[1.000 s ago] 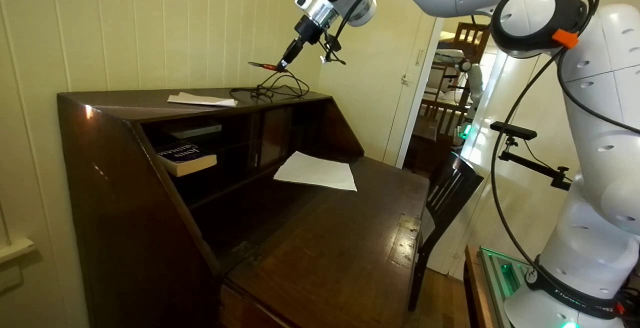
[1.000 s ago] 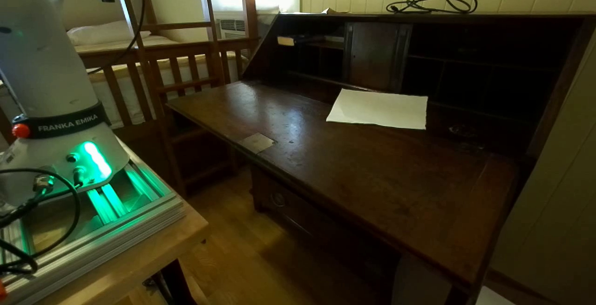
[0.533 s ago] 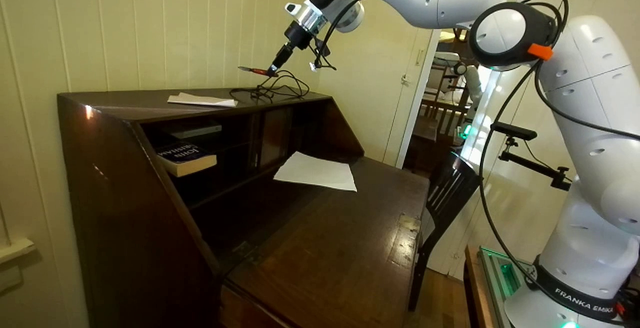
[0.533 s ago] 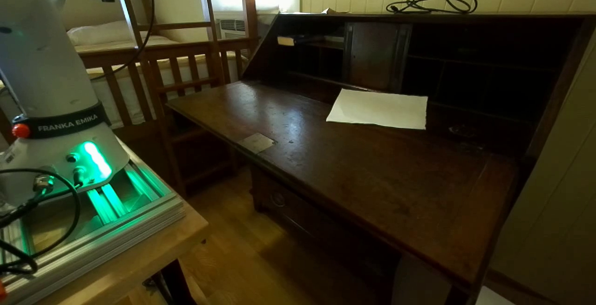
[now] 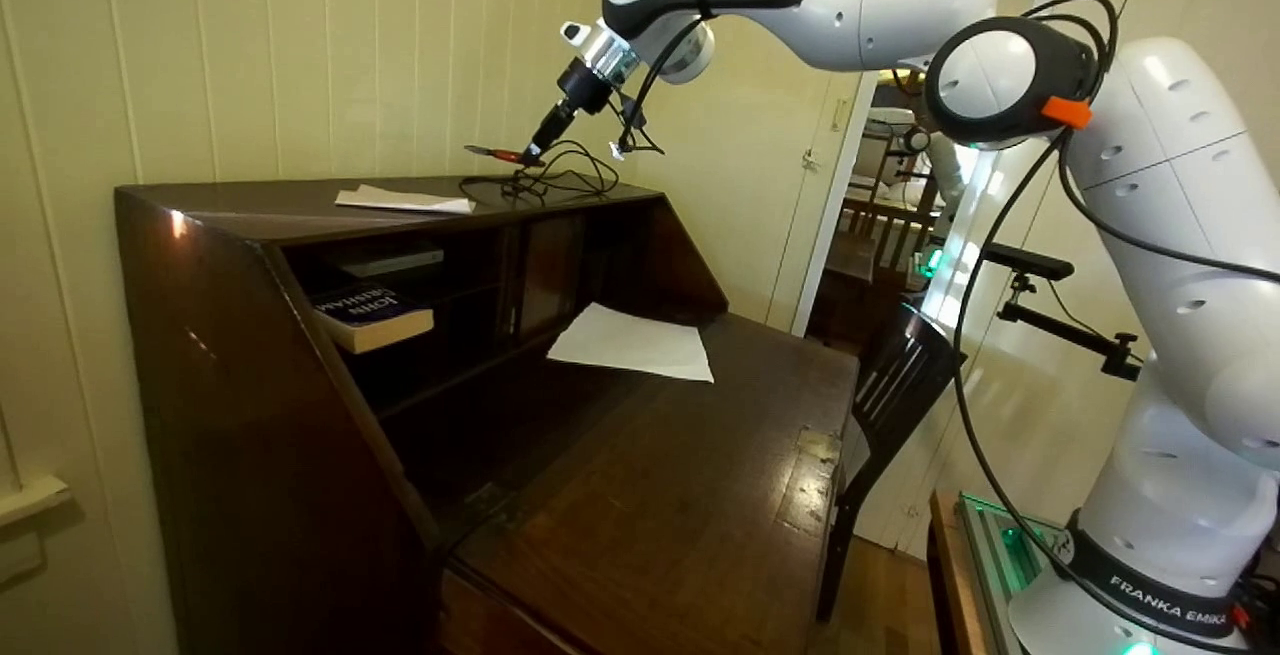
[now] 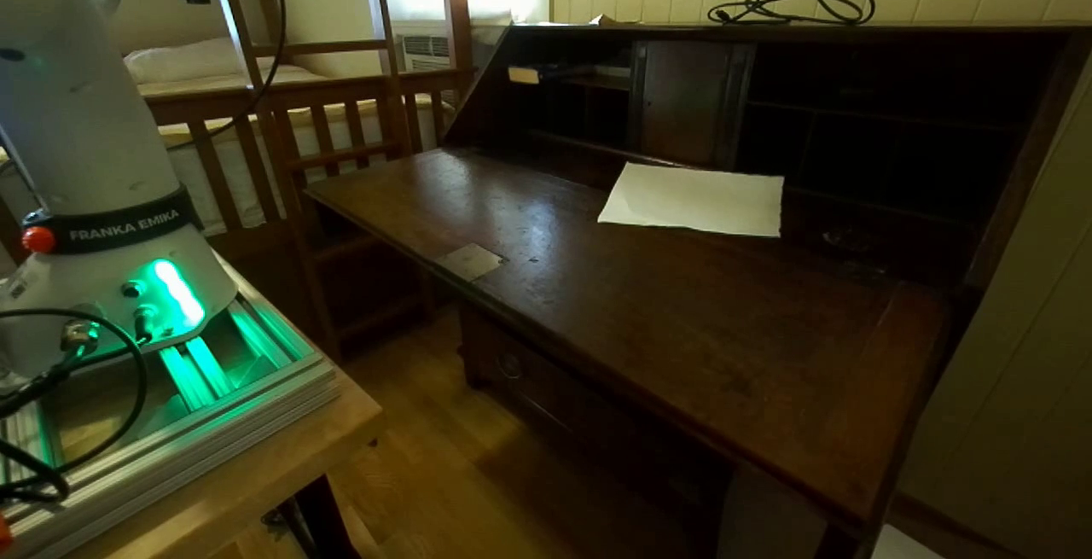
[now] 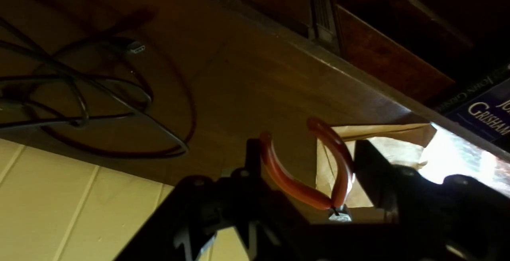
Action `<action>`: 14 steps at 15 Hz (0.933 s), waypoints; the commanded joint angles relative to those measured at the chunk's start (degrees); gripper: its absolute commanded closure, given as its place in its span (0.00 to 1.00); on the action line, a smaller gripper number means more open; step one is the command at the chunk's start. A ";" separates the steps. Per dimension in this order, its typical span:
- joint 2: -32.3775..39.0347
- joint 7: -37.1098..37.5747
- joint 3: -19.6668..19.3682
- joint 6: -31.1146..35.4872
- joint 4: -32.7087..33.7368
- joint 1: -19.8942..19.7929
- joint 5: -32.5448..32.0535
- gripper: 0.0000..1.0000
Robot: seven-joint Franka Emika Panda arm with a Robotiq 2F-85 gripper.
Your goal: Put the red scissors on the top counter
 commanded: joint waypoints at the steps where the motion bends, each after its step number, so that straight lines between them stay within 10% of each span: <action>1: 3.50 2.09 -1.01 2.74 2.80 1.76 -1.55 0.65; 14: 14.99 8.57 -1.72 0.07 17.70 2.22 -1.82 0.65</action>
